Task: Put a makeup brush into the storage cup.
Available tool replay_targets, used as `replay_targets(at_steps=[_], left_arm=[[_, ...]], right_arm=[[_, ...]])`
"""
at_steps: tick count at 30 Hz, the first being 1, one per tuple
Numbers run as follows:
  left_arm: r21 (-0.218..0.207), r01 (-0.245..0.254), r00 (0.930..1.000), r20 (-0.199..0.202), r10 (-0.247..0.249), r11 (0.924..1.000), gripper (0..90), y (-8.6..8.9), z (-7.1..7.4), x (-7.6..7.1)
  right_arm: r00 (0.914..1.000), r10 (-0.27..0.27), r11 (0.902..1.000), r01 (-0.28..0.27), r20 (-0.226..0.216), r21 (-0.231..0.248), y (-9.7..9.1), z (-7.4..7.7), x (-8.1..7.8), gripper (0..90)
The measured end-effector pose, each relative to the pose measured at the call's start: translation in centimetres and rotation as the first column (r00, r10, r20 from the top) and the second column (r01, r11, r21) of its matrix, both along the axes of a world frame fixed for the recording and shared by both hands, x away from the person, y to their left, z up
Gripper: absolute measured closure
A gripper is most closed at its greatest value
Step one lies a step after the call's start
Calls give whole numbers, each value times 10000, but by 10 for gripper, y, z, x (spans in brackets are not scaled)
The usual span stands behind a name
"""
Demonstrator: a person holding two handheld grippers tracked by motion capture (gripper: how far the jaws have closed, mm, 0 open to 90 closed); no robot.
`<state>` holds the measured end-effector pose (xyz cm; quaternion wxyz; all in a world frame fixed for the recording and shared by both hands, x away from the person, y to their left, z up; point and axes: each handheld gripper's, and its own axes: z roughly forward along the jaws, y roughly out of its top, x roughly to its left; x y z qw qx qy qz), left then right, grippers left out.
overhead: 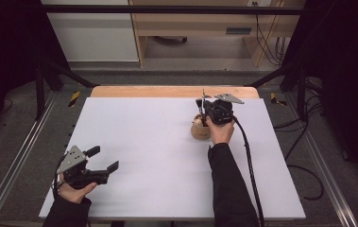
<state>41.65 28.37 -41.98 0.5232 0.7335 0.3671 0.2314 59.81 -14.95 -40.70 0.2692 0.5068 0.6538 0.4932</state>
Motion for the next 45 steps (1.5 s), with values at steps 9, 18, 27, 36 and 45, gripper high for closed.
replay_targets(at_steps=[9,18,27,36,45], left_arm=[[24,19,10000,9,-19,10000,73,-1,0,0],[35,33,10000,-31,-33,10000,73,-2,-1,0],[98,86,10000,-44,-85,9999,73,-4,-1,0],[112,51,9999,-94,-50,9999,72,-4,-2,1],[85,45,10000,-76,-45,10000,70,-4,-2,1]], right_arm=[[10000,55,10000,-56,-77,-82,1,-2,-4,858],[9990,23,9999,-28,-446,-128,-3,-11,-9,855],[9943,149,9989,-196,-1051,-434,-13,-7,-24,764],[9900,1205,9925,-1216,-734,-109,-28,9,-53,656],[9762,2110,9773,-2116,-497,-62,-34,15,-85,521]])
